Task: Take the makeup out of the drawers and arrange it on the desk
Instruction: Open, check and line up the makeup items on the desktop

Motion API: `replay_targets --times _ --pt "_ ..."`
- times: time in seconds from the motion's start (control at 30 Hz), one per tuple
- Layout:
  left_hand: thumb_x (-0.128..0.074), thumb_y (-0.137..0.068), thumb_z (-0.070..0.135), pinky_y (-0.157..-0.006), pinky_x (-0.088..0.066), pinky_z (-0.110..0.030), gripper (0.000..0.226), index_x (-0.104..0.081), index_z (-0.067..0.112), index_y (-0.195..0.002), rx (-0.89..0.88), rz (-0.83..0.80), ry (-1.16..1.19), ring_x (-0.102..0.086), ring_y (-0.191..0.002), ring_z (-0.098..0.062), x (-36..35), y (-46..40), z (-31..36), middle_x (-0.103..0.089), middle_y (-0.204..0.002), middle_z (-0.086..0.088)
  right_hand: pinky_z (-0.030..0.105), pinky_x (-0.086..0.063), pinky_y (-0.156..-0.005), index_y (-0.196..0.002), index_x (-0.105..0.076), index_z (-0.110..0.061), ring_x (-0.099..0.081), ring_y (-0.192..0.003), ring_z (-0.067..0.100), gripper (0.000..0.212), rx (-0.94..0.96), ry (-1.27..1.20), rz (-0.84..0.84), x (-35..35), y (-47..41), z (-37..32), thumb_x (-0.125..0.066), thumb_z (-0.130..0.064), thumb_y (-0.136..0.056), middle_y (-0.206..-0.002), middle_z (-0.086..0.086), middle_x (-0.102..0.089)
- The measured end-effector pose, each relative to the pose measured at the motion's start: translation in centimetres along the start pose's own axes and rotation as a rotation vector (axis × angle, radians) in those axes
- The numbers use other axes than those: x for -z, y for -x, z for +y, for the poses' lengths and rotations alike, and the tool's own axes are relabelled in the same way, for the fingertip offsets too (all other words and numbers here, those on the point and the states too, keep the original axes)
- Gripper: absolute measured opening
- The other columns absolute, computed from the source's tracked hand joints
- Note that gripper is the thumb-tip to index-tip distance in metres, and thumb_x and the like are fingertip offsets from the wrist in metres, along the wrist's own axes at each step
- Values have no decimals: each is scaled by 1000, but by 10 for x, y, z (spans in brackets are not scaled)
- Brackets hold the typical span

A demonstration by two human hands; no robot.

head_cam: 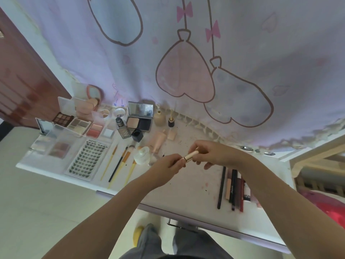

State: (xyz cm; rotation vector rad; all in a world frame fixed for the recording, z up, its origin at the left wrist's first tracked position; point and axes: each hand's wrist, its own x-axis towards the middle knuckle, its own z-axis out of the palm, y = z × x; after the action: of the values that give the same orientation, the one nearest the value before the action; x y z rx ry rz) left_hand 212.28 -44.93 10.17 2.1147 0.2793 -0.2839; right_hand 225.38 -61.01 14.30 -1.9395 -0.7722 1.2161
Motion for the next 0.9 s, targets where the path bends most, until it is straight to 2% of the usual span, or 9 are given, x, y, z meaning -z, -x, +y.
replay_targets --times 0.07,0.2,0.37,0.47,0.57,0.67,0.73,0.83,0.9 --pt "-41 -97 36 -52 -32 -21 20 -54 28 -85 -43 -16 -90 -39 -51 -4 3 2 -2 -47 -63 10 18 -50 -62 -102 -59 -23 -65 -78 6 14 -56 -74 6 -2 2 -1 -58 -33 -92 -92 -3 -67" --pt "-41 -98 39 -56 -33 -26 18 -51 29 -87 -106 -27 -182 -41 -55 -8 4 4 -1 -46 -63 9 18 -37 -47 -84 -63 -14 -46 -43 4 44 -169 74 13 -9 2 -9 -41 -50 -96 -58 -7 -60" --pt "-40 -99 37 -42 -25 -18 31 -59 15 -91 118 -291 444 -29 -45 -7 18 5 3 -36 -58 6 16 -44 -55 -93 -59 -15 -49 -60 1 9 -14 -27 18 -7 9 -9 -55 -23 -95 -74 -4 -57" --pt "-38 -100 38 -41 -18 -17 33 -57 11 -95 198 -444 623 -22 -46 -8 24 4 0 -31 -57 7 18 -48 -63 -100 -58 -15 -55 -74 6 8 27 -96 -10 -8 11 -5 -58 -13 -92 -86 1 -58" --pt "-43 -99 37 -43 -22 -18 30 -61 13 -96 162 -387 497 -27 -48 -8 19 3 -1 -37 -56 8 20 -50 -63 -105 -57 -16 -63 -78 8 15 -64 -186 -50 -11 12 -3 -58 -26 -94 -96 6 -66" --pt "-49 -96 38 -47 -32 -16 24 -65 20 -93 101 -309 342 -37 -50 -6 15 3 0 -46 -59 10 18 -43 -50 -101 -62 -13 -56 -57 7 43 -182 -66 -43 -17 11 -1 -42 -51 -95 -71 -3 -69" --pt "-50 -95 38 -50 -35 -15 23 -65 22 -92 76 -289 250 -40 -50 -4 14 2 0 -49 -58 11 17 -41 -51 -94 -63 -14 -51 -53 4 37 -134 48 -4 -19 9 6 -43 -44 -97 -66 -8 -64" --pt "-45 -97 37 -55 -33 -19 28 -65 17 -95 85 -317 208 -40 -52 -7 13 4 -2 -50 -57 11 17 -49 -65 -100 -59 -21 -60 -75 1 8 -38 4 16 -19 10 16 -55 -25 -94 -88 -5 -65" --pt "-44 -98 37 -57 -33 -21 30 -64 14 -97 99 -327 209 -39 -52 -8 12 6 -6 -51 -58 9 18 -52 -68 -104 -59 -23 -64 -84 5 12 -45 -87 14 -20 12 18 -58 -24 -93 -98 -2 -65"
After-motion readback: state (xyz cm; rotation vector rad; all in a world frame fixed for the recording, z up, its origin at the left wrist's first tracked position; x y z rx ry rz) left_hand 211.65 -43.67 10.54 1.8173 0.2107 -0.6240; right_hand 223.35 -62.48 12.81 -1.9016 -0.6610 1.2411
